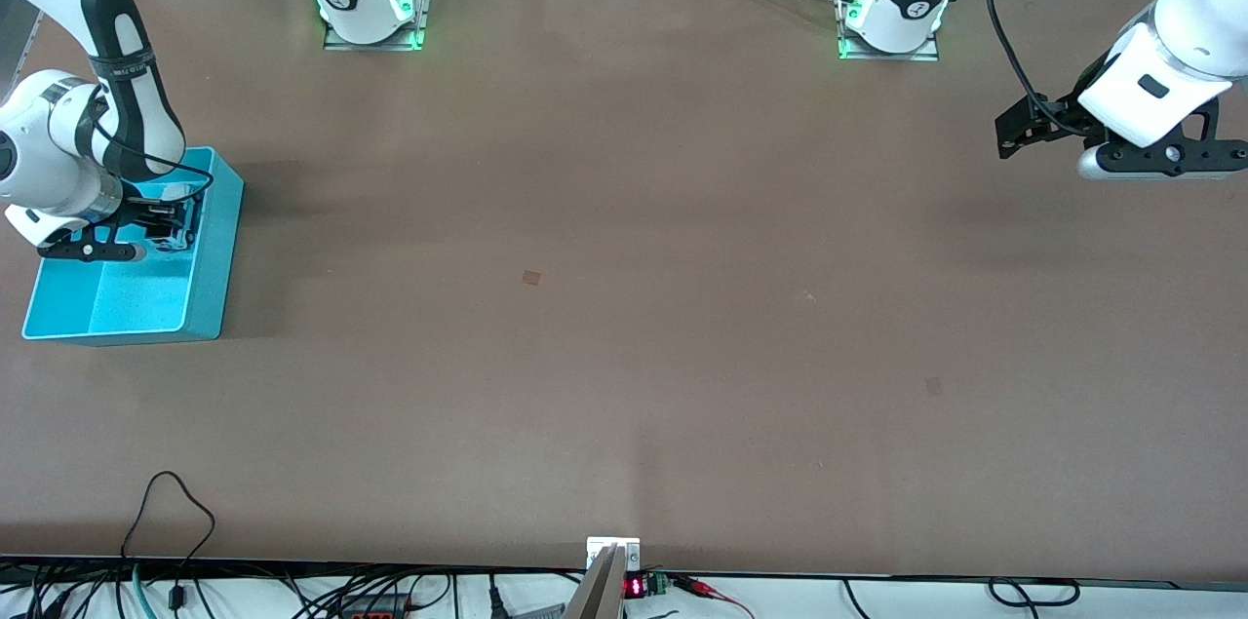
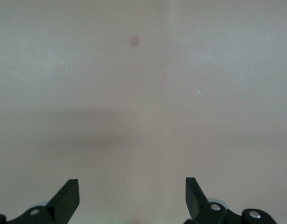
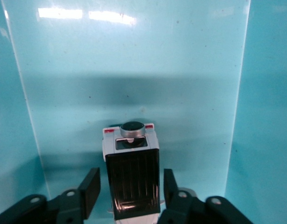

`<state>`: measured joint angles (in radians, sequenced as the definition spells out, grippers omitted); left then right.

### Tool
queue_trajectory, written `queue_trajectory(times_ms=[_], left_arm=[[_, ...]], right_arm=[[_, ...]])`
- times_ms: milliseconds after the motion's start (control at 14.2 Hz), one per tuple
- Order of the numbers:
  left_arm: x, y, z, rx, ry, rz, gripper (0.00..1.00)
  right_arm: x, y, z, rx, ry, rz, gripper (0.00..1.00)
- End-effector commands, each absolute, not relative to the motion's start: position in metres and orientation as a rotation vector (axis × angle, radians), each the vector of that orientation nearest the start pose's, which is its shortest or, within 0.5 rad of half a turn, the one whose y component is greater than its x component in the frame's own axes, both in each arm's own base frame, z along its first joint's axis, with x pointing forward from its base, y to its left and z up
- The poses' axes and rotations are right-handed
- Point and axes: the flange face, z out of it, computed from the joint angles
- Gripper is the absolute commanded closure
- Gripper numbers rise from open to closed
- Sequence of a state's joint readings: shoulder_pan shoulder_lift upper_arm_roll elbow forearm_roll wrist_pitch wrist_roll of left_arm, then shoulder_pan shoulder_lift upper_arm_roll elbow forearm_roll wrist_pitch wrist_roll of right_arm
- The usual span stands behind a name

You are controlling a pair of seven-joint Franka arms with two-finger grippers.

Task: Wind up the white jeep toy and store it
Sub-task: 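Open the right gripper to drop the jeep in the bin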

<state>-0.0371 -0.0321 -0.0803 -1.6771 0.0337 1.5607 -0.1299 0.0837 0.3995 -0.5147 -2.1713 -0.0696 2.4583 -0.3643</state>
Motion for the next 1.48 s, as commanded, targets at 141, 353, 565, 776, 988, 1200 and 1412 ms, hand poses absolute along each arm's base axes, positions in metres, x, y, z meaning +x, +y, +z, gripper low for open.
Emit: queue_trajectory(times_ms=[141, 353, 565, 776, 988, 1200, 1412], left_arm=[[0.535, -0.066, 0.598, -3.093, 0.014, 0.147, 0.0], [0.534, -0.066, 0.597, -3.091, 0.016, 0.163, 0.0], [0.534, -0.066, 0.597, -3.091, 0.016, 0.163, 0.0], [0.534, -0.066, 0.597, -3.091, 0.016, 0.163, 0.0], [0.534, -0.066, 0.597, -3.09, 0.016, 0.161, 0.0], [0.533, -0.067, 0.598, -3.09, 0.018, 0.166, 0.0], [0.532, -0.068, 0.596, -3.085, 0.023, 0.191, 0.0]], right_arm=[[0.524, -0.217, 0.281, -3.306, -0.091, 0.056, 0.0], [0.541, -0.192, 0.332, -3.275, -0.215, -0.011, 0.0], [0.563, -0.163, 0.377, -3.262, -0.345, -0.068, 0.0], [0.584, -0.125, 0.42, -3.246, -0.424, -0.078, 0.0], [0.595, -0.104, 0.454, -3.235, -0.466, -0.069, 0.0], [0.601, -0.095, 0.475, -3.155, -0.399, -0.128, 0.0], [0.604, -0.075, 0.498, -3.127, -0.348, -0.139, 0.0]])
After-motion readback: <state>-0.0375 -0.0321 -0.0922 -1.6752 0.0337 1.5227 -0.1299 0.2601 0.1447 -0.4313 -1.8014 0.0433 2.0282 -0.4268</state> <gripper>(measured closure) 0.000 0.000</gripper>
